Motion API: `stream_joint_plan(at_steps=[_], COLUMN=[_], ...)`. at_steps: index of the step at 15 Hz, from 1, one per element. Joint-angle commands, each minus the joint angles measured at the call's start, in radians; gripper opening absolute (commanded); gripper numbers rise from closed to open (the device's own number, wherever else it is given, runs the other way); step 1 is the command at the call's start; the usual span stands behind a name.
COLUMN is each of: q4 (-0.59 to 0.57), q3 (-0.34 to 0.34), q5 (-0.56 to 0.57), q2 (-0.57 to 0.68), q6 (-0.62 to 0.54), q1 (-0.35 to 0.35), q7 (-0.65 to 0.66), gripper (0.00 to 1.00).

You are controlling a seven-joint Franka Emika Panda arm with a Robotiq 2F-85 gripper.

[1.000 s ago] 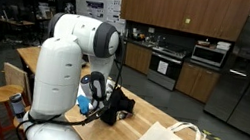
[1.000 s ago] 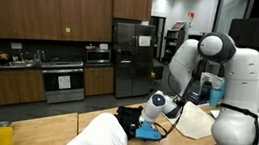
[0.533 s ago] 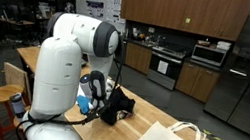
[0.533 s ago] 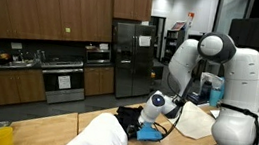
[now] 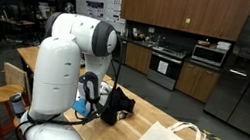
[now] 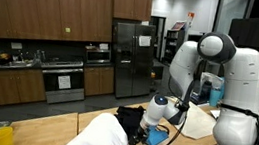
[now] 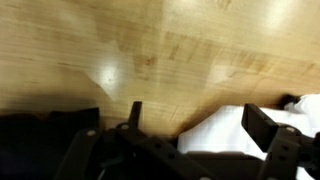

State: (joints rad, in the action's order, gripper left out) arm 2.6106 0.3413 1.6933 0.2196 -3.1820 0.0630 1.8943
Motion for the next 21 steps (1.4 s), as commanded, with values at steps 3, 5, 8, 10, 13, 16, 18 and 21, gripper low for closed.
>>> stream_joint_plan(at_steps=[3,5,8,10,13,16,18,21], q4=[0.047,0.07,0.071,0.077,0.112,0.151,0.162,0.141], q3=[-0.015,-0.02,-0.022,-0.019,-0.035,-0.063,-0.086,-0.073], q5=[-0.03,-0.036,-0.037,0.019,0.068,0.099,0.108,0.098], q2=[0.005,0.015,0.022,0.039,0.043,0.065,0.078,0.057], q6=[-0.042,-0.043,-0.045,-0.056,-0.071,-0.076,-0.074,-0.068], q1=[-0.009,-0.009,-0.009,-0.022,-0.036,-0.061,-0.084,-0.078], q7=[-0.196,-0.262,-0.28,-0.37,-0.49,-0.624,-0.723,-0.749], gripper=[1.0,1.0,1.0,1.0,1.0,1.0,1.0,1.0])
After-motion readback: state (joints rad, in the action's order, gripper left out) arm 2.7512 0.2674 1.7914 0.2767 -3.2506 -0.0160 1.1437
